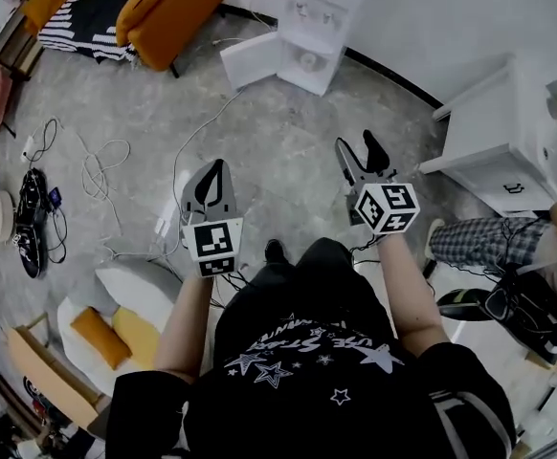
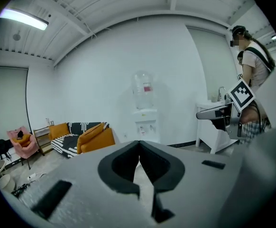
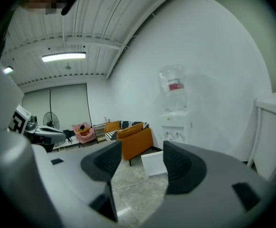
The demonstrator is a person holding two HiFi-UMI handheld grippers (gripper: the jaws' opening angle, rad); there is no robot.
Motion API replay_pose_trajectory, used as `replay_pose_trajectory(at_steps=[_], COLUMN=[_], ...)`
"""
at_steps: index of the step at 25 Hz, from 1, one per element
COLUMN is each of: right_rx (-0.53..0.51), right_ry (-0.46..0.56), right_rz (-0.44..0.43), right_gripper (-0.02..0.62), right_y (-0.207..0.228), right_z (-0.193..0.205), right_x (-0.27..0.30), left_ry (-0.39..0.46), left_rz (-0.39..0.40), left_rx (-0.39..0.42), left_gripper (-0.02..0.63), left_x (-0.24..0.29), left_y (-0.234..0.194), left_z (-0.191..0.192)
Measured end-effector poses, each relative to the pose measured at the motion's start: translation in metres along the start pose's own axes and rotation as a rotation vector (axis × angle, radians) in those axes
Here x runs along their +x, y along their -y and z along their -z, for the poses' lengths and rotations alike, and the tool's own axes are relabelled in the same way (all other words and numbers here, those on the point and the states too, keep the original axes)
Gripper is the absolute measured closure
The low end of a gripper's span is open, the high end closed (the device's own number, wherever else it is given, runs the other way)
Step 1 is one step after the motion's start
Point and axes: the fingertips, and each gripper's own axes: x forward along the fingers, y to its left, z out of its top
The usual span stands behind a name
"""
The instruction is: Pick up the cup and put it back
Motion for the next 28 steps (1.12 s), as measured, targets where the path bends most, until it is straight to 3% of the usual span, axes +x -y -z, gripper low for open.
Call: replay_pose_trajectory(at_steps=[5, 10, 15, 17, 21, 23, 25, 28], right_rx=[0.026, 0.045, -0.01, -0.013, -0.009, -0.015, -0.04, -0.085], right_ry=[-0.038, -0.054, -0.096, -0.139, -0.232, -0.277, -0.303, -0.318], right_rz=[0.089, 0.12, 0.159, 0.157, 0.134, 0.134, 0.127, 0.136], right_gripper=[0.307, 0.31, 0.315, 0.339, 0.353, 0.353, 0.353, 0.355], right_y=[0.041, 0.09, 0.154, 0.169, 0.192, 0.204, 0.213, 0.231], right_z=[0.019, 0.041, 0.086, 0.111, 0.168, 0.196, 0.223, 0.266], right_x=[0.038, 0.11, 0.215, 0.26, 0.345, 0.379, 0.412, 0.452], left_ry=[-0.001, -0.011, -0.062, -0.081, -0.101, -0.087, -0.074, -0.086], left_rz=[0.03, 0.036, -0.055, -0.101, -0.14, -0.155, -0.185, -0.212], left_rx=[-0.006, 0.004, 0.045, 0.106, 0.338, 0.409, 0.437, 0.391], left_gripper=[0.595, 0.595, 0.595, 0.595, 0.595, 0.595, 0.595, 0.595], left_x=[0.038, 0.1, 0.198, 0.239, 0.328, 0.369, 0.407, 0.459], left_y=[-0.021, -0.041, -0.077, -0.092, -0.101, -0.102, -0.107, -0.113], left_z=[-0.003, -0.001, 0.02, 0.028, 0.056, 0.072, 0.091, 0.136])
